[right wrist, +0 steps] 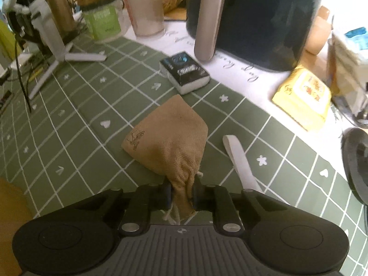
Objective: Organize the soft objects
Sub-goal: 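Grasp the tan burlap pouch by its neck with the right gripper and lift, then carry loofah and pouch over the cardboard box and open both grippers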
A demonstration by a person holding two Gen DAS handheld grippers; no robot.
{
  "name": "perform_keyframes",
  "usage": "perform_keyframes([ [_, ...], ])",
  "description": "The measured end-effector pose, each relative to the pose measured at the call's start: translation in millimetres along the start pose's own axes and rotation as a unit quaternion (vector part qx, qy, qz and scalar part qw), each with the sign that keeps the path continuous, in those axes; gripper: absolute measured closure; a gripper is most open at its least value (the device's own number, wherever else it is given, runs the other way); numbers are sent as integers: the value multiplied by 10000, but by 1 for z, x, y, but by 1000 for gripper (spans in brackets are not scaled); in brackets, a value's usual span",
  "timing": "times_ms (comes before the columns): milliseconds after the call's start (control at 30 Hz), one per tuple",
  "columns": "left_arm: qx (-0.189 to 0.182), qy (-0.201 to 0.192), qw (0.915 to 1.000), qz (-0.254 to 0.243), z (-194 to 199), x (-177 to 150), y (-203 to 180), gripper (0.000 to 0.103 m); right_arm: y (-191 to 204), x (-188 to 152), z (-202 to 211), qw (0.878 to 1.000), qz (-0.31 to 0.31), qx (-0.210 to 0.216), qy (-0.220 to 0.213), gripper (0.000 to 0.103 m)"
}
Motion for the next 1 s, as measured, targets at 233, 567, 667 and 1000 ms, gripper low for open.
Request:
perform_keyframes([
  [233,-165,-123,9995,-251,6,10,-22,73,-6,-9,48,9982,-347,111,-481,85],
  [567,-567,-216,9959,-667,16,15,-65,73,0,-33,115,9927,-601,128,-1035,85],
  [667,-735,-150,9937,-835,16,11,-82,73,6,-42,133,9911,-630,164,-1162,85],
  [1000,-1263,201,9850,-1161,11,-13,-122,73,28,-77,178,9861,-775,268,-1447,85],
])
Point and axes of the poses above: each gripper's, at about its wrist camera, not at the fingertips, and z roughly against the way its jaws point, y to its left, x to its top, the point moved 9 cm from there along -z, roughly the way its jaws point, and after that the axes turned 11 degrees about y, right-handed, at the moved point
